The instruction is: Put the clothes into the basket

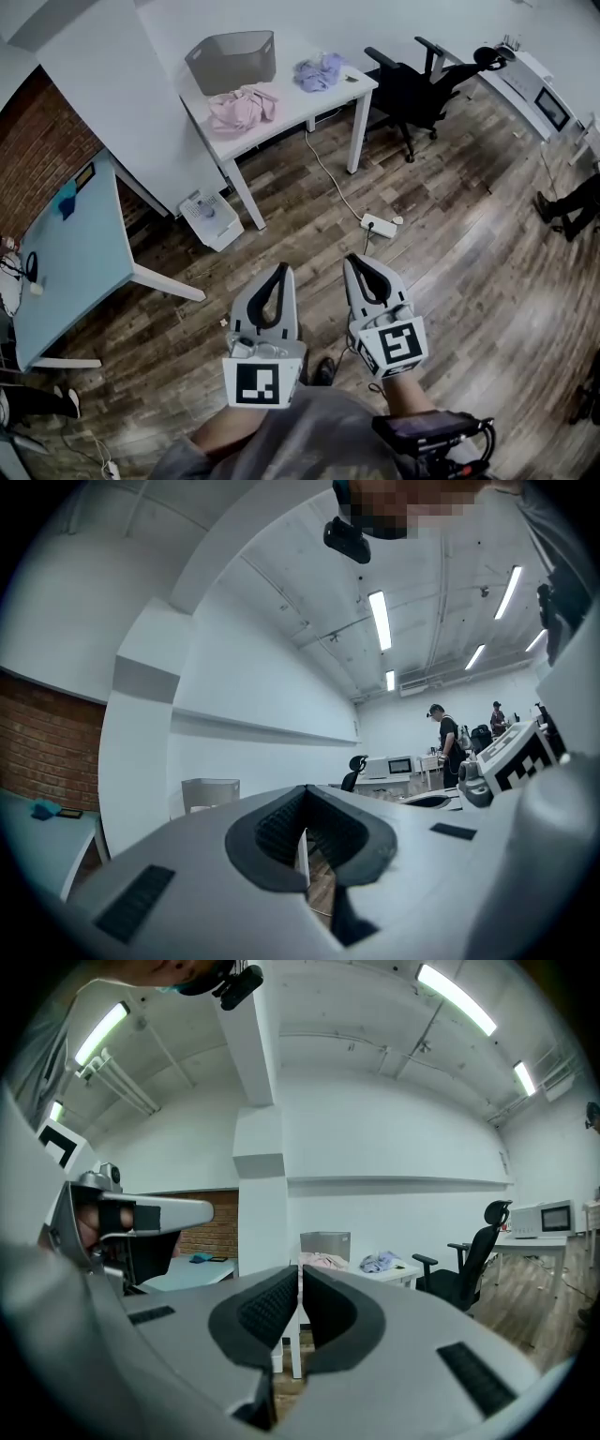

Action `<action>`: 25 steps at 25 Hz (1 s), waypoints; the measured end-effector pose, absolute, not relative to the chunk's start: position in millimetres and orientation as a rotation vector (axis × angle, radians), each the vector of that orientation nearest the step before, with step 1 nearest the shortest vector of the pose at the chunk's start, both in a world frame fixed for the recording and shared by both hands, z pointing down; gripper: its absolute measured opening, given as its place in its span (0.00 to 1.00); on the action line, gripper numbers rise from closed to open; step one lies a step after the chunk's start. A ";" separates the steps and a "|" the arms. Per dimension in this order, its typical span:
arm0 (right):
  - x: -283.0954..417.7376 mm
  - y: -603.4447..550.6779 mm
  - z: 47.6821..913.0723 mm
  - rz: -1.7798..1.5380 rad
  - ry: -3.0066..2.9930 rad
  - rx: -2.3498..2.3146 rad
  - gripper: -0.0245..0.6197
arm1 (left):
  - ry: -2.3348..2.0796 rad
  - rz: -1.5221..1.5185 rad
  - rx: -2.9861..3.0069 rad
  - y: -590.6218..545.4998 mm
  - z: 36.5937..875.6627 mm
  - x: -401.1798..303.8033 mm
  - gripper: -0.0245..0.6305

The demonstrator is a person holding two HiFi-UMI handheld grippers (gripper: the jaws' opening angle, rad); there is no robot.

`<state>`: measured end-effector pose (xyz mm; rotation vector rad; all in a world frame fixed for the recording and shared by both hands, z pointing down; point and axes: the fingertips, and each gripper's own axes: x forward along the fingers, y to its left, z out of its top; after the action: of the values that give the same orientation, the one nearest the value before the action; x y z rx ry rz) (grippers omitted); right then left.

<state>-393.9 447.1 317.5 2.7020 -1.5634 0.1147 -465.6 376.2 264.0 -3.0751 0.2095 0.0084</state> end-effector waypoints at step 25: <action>-192.8 288.8 292.4 0.044 -1.437 2.733 0.06 | 0.101 0.133 -3.116 210.3 252.5 -267.0 0.05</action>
<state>-192.8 288.8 292.4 2.7332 -1.4368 0.0444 -267.0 210.3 252.5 -3.1163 0.1007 0.1331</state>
